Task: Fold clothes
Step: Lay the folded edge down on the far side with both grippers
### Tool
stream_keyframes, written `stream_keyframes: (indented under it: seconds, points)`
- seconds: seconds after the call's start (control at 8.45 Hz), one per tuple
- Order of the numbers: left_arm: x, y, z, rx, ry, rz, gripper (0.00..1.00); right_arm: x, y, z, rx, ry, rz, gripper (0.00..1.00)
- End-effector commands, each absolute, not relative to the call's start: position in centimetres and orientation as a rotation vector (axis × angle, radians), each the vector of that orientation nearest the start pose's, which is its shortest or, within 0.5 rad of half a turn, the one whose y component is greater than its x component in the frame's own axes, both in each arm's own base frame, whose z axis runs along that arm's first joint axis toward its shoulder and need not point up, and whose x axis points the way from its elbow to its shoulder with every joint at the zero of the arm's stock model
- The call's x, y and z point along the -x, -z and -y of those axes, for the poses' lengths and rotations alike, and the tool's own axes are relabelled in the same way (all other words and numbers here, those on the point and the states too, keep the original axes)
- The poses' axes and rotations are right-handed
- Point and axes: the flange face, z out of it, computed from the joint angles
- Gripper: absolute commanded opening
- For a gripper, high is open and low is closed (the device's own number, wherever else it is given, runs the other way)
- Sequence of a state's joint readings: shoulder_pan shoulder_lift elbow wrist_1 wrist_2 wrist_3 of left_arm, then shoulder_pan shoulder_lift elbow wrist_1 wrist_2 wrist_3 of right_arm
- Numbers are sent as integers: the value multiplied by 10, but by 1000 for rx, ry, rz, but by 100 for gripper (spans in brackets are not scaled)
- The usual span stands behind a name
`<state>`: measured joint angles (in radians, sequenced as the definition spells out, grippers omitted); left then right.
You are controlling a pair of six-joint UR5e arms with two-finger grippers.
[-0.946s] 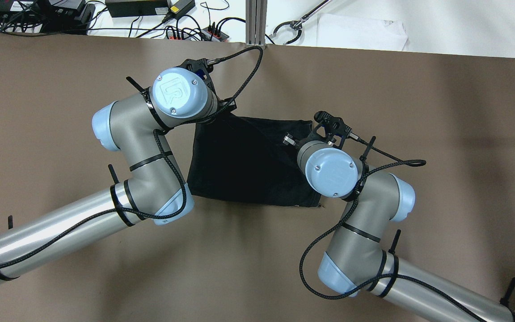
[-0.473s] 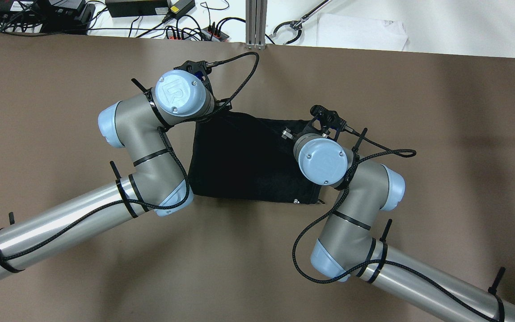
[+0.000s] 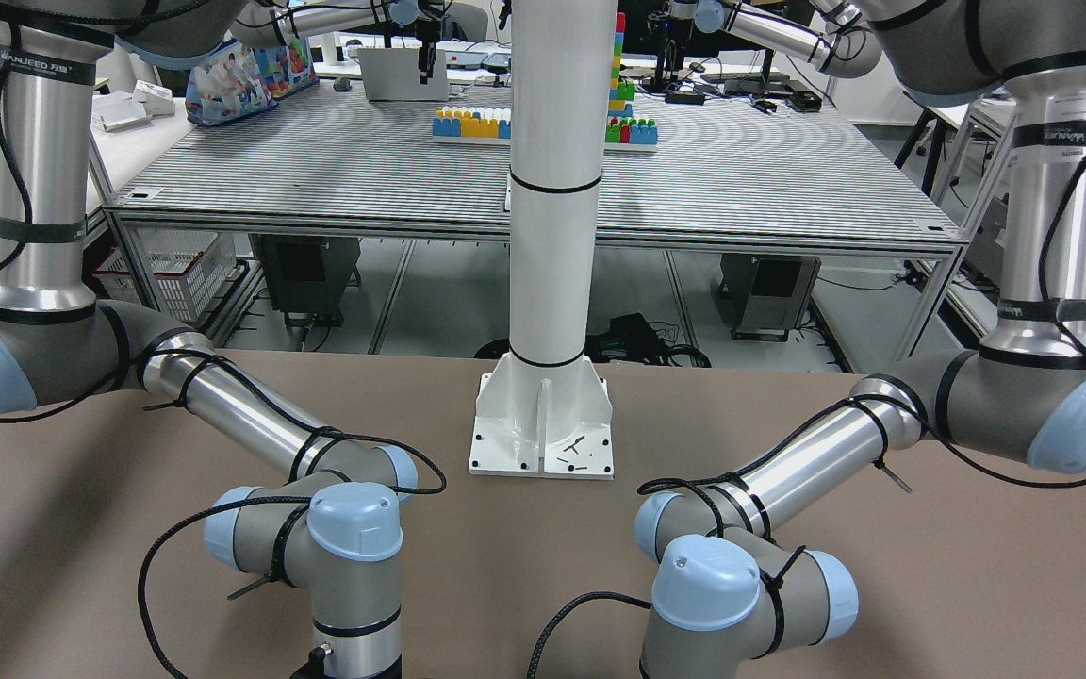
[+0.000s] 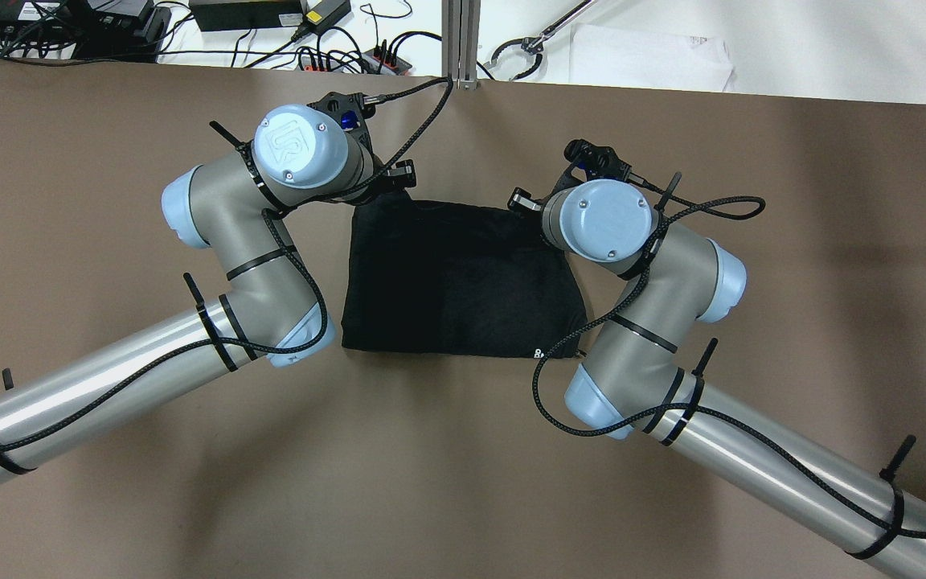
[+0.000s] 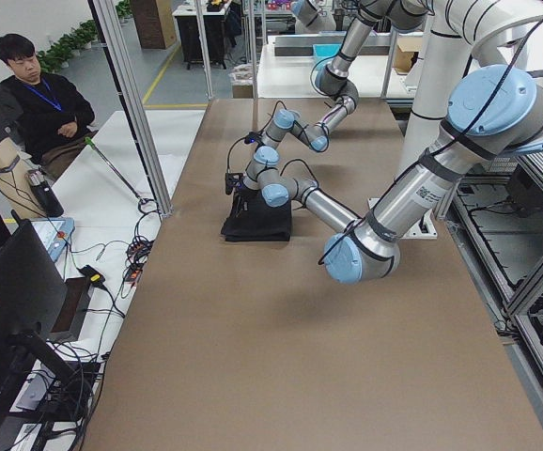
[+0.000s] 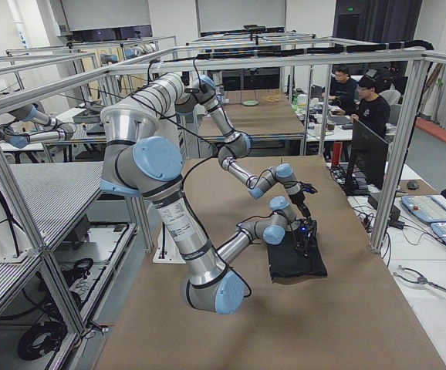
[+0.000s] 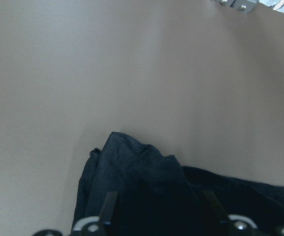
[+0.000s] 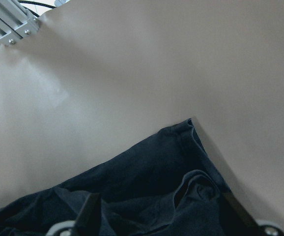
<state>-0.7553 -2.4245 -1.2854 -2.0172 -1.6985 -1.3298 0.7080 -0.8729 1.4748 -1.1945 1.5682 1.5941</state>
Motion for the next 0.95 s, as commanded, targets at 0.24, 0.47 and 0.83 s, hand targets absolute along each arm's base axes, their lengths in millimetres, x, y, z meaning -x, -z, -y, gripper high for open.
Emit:
stream_keyframes:
  seconds: [0.24, 0.47, 0.83]
  points:
    - [-489, -206, 628, -378, 405, -947, 100, 475, -245, 584, -285, -784, 948, 78]
    - [-489, -207, 628, -379, 403, -945, 100, 486, -233, 598, -286, -872, 949, 30]
    - [-488, -205, 629, -381, 404, -947, 100, 490, -220, 602, -275, -899, 968, 0]
